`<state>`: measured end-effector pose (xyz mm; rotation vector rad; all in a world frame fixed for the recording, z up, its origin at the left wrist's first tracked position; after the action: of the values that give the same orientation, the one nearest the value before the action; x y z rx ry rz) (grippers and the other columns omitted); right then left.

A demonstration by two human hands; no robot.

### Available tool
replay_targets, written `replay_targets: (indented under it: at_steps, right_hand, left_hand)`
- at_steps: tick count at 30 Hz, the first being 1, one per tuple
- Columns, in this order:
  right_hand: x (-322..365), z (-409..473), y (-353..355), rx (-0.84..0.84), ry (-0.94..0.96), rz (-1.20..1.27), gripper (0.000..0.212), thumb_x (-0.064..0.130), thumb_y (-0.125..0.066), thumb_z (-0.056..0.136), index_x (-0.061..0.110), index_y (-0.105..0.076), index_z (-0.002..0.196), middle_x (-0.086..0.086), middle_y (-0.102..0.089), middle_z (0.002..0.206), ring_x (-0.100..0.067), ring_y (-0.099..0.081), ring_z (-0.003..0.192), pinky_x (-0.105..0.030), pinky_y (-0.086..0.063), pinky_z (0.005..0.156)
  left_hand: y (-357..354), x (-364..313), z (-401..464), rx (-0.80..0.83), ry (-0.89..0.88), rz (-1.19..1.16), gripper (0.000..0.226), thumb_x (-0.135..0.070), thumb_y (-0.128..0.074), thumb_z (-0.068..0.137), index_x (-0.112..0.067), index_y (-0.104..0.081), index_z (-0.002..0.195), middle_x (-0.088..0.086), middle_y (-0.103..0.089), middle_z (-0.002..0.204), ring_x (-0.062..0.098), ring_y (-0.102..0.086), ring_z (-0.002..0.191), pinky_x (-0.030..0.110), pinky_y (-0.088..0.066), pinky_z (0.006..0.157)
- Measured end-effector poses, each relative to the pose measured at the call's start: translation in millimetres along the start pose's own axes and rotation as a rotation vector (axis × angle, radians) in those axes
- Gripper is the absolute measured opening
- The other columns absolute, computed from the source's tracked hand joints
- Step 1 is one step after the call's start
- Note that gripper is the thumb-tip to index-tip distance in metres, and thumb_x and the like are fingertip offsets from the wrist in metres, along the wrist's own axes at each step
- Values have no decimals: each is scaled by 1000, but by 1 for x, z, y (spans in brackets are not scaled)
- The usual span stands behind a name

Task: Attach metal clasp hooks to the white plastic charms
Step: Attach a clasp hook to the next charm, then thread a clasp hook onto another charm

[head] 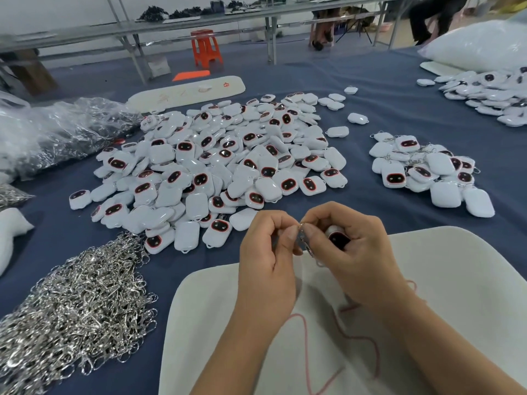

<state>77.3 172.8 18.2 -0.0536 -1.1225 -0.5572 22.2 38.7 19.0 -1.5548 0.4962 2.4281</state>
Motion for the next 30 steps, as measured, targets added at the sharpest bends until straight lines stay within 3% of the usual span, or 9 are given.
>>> replay_targets:
  at_steps: [4,8,16,24,30]
  right_hand:
    - [-3,2,6,149,59,-324,11,18,-74,93,25,-73,101,10,-65,68,-16,-59,61,-33,-49,59]
    - [-1,3,6,164,162,-492,17,15,-77,93,23,-75,107,9,-62,67,-12,-53,61,-40,-49,58]
    - [-4,6,10,304,212,-505,14,22,-67,100,21,-80,106,5,-69,77,-20,-63,69,-45,-51,61]
    - [4,5,9,167,283,-558,14,8,-81,91,19,-82,99,5,-63,80,-16,-57,66,-40,-49,55]
    - [3,4,7,220,280,-552,9,6,-74,94,14,-74,91,5,-60,82,-21,-55,66,-45,-49,56]
  left_hand:
    - [3,-3,2,92,-137,250,14,-5,-50,97,-16,-55,89,-4,-54,91,15,-54,83,20,-42,73]
    - [8,0,2,120,-133,320,15,-1,-50,97,-14,-55,90,-5,-52,94,14,-54,87,21,-43,75]
    - [14,2,4,191,-102,410,20,2,-55,98,-15,-59,89,-6,-53,94,10,-52,91,14,-37,77]
    - [15,1,3,233,-115,451,20,-5,-50,101,-22,-57,92,-5,-50,96,10,-51,89,16,-37,76]
    - [14,9,3,197,22,370,19,-4,-57,100,-19,-60,89,-10,-57,91,10,-55,88,17,-39,74]
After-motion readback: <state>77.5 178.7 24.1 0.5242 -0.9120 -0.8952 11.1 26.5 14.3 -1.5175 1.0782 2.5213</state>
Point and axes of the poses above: each hand's wrist, its own z-axis towards the middle knuckle, its own y-axis out of the back of the hand, x = y × z, the point moved 3 cm from there along z, towards the middle knuckle
